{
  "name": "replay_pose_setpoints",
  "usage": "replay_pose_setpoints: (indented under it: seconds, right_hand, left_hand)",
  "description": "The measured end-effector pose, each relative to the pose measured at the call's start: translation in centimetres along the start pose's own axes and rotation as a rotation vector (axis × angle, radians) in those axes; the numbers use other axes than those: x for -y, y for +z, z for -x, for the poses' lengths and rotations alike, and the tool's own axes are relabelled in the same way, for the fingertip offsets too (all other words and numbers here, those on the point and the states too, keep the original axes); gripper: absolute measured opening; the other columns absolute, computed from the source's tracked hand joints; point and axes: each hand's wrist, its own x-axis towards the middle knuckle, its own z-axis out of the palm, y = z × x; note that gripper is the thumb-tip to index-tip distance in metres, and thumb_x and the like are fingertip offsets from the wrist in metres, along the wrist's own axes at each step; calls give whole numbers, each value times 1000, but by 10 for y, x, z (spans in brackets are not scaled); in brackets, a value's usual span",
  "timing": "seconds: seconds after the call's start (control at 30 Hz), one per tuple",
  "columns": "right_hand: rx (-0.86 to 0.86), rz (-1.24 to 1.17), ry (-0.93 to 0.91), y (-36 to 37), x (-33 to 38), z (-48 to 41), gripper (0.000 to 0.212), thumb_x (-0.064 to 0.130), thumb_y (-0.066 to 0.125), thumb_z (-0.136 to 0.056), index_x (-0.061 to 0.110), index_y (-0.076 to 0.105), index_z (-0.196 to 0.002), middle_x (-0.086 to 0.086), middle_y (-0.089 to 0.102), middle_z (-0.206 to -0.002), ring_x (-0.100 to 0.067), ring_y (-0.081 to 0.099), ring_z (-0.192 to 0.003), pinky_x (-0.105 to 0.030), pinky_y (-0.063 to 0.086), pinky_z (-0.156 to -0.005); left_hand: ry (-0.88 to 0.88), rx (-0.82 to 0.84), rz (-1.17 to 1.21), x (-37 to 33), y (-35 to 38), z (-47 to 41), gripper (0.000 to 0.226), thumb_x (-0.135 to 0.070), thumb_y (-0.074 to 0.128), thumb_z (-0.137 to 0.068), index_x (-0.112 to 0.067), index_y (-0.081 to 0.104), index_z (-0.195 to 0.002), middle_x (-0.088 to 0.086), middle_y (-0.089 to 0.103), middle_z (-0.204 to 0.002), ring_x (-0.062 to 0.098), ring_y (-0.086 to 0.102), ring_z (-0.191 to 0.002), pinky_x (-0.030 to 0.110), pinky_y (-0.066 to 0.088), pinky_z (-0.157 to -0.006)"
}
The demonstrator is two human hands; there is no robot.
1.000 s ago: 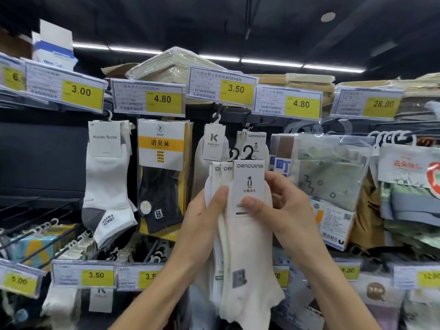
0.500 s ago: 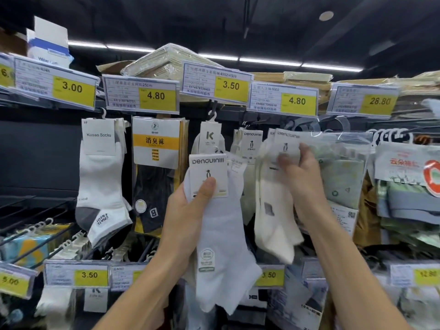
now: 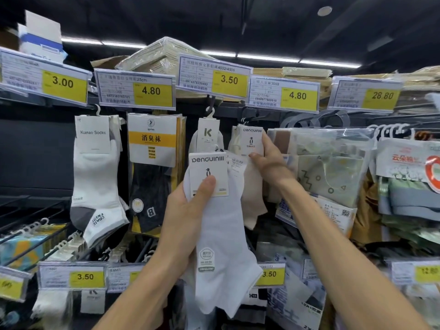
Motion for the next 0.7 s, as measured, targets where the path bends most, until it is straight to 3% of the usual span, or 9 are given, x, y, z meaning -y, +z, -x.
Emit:
replay_pose_setpoints:
  seconds: [0.1, 0.2, 0.27, 0.33, 0.4, 0.5, 0.6, 0.7]
  right_hand:
    - [-206, 190, -29, 0, 13, 24, 57, 15, 52, -97, 22, 32, -150, -3, 51, -140, -20, 51, -127, -40, 44, -105]
    - [-396, -73, -348, 9, 32, 80, 36, 24, 55, -97, 26, 53, -133, 8, 59, -114, -3, 59, -102, -17, 49, -86]
    - [-311, -163, -434, 19, 40, 114, 26, 37, 60, -94, 34, 57, -120, 14, 58, -97, -8, 60, -86, -18, 52, -69]
    - [-175, -162, -374, 27, 44, 133, 39, 49, 70, -85, 40, 55, -120, 16, 57, -99, -9, 60, -87, -23, 54, -68]
    - [-110, -194, -293, 31, 41, 138, 49, 44, 78, -79, 40, 55, -122, 17, 60, -104, -8, 63, -89, -31, 58, -74]
    - [-58, -288, -222, 26, 35, 136, 48, 25, 81, -80, 41, 57, -118, 14, 69, -104, -10, 67, -89, -39, 60, -78]
    - [-18, -418, -218, 21, 27, 132, 46, 14, 79, -81, 41, 60, -113, 14, 72, -109, -8, 70, -96, -29, 60, -77]
    - [-16, -526, -246, 19, 26, 131, 44, 11, 77, -82, 44, 63, -107, 10, 73, -111, -9, 71, -98, -19, 57, -74]
  left_hand:
    - [17, -2, 8, 3, -1, -1, 21, -45, 67, -78, -37, 76, -95, 0, 78, -98, 19, 76, -86, 26, 59, -62]
    - [42, -17, 19, 7, -2, -3, 20, -42, 68, -79, -36, 76, -96, -1, 78, -98, 19, 76, -86, 25, 58, -60]
    - [70, -24, 9, 9, 0, -3, 22, -40, 69, -80, -33, 75, -100, 0, 78, -101, 19, 76, -89, 25, 59, -63]
    - [89, -27, -10, 10, 1, -4, 25, -39, 71, -80, -30, 74, -102, 2, 78, -102, 21, 76, -90, 27, 60, -66]
    - [84, -17, -12, 10, 2, -4, 24, -41, 69, -83, -29, 74, -104, 5, 77, -102, 25, 75, -91, 31, 61, -67]
    - [49, 62, 32, 11, 1, -3, 33, -42, 53, -96, -20, 70, -114, 13, 75, -110, 32, 72, -100, 45, 61, -82]
    - [46, 74, 18, 10, 0, -2, 33, -37, 49, -97, -19, 69, -117, 11, 74, -114, 30, 71, -106, 46, 58, -88]
    - [67, 62, 15, 9, 1, -1, 26, -34, 60, -95, -19, 69, -114, 8, 75, -111, 26, 73, -102, 32, 61, -78]
